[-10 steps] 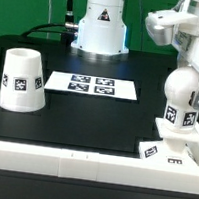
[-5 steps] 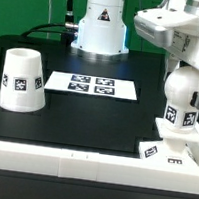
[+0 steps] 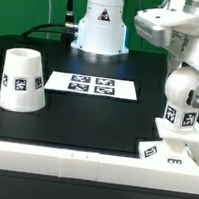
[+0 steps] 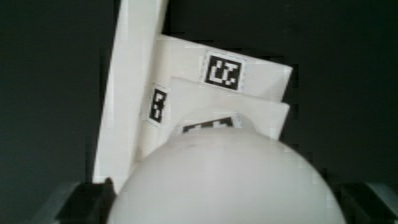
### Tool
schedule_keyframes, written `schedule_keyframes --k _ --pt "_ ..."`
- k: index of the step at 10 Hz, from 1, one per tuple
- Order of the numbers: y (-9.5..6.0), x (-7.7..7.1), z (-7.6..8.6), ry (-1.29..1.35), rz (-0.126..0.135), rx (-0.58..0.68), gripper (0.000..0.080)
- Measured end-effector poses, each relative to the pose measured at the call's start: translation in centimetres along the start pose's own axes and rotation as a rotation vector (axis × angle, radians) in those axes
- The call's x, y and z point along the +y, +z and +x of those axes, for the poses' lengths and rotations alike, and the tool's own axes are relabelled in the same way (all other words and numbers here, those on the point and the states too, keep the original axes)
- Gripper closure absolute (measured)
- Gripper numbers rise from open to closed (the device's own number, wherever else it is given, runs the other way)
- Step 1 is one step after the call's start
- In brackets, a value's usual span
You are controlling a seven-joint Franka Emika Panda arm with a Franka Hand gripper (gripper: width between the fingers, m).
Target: Assemble lamp
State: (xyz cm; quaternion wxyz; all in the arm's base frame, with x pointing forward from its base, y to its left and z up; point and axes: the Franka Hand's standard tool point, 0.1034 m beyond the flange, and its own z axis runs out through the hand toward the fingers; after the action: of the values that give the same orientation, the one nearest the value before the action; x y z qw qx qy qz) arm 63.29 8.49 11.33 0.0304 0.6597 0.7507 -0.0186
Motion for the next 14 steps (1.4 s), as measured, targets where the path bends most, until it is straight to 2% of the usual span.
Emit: schedule_keyframes --k 4,10,14 --pt "0.03 -0.27 0.07 0.39 0.014 0.002 0.0223" --pt "0.0 -0.38 0.26 0.773 0.023 0.007 0.0223" --pt "0.03 -0.45 0.14 1.108 0.059 0.05 0.0223"
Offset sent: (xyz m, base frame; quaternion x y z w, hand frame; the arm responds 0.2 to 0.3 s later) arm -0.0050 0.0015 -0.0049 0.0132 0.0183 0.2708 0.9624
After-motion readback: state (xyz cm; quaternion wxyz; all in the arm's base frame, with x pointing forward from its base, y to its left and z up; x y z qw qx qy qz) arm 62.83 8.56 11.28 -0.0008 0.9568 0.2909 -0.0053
